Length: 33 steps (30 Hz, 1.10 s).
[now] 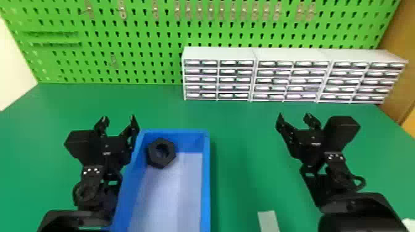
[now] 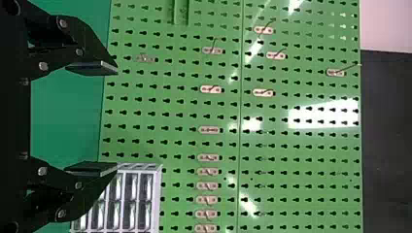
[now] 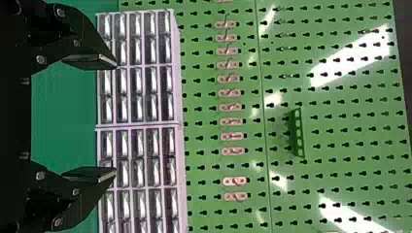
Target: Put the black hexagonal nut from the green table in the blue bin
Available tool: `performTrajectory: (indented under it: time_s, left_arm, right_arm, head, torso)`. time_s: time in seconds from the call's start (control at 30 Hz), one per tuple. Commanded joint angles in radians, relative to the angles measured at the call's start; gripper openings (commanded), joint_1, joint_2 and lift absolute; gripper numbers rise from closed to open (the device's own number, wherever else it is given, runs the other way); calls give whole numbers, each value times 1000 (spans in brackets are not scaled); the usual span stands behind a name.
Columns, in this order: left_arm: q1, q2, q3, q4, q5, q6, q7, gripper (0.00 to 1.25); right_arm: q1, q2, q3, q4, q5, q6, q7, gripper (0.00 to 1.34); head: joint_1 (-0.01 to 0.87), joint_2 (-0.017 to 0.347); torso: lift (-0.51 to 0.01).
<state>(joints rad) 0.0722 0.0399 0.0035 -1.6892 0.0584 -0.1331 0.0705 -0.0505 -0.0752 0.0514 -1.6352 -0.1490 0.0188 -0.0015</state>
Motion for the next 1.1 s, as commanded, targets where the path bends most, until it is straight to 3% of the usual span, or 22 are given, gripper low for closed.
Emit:
performTrajectory:
  time_s: [0.0, 1.07]
  left_arm:
    - [0, 0, 1, 0, 0, 1, 0, 709]
    - [1, 0, 3, 0, 0, 1, 0, 709]
  right_arm:
    - [0, -2, 1, 0, -1, 3, 0, 853]
    - [1, -3, 2, 0, -4, 13, 0, 853]
  head:
    - [657, 57]
    - [657, 57]
  torso:
    - [-95]
    - [-95]
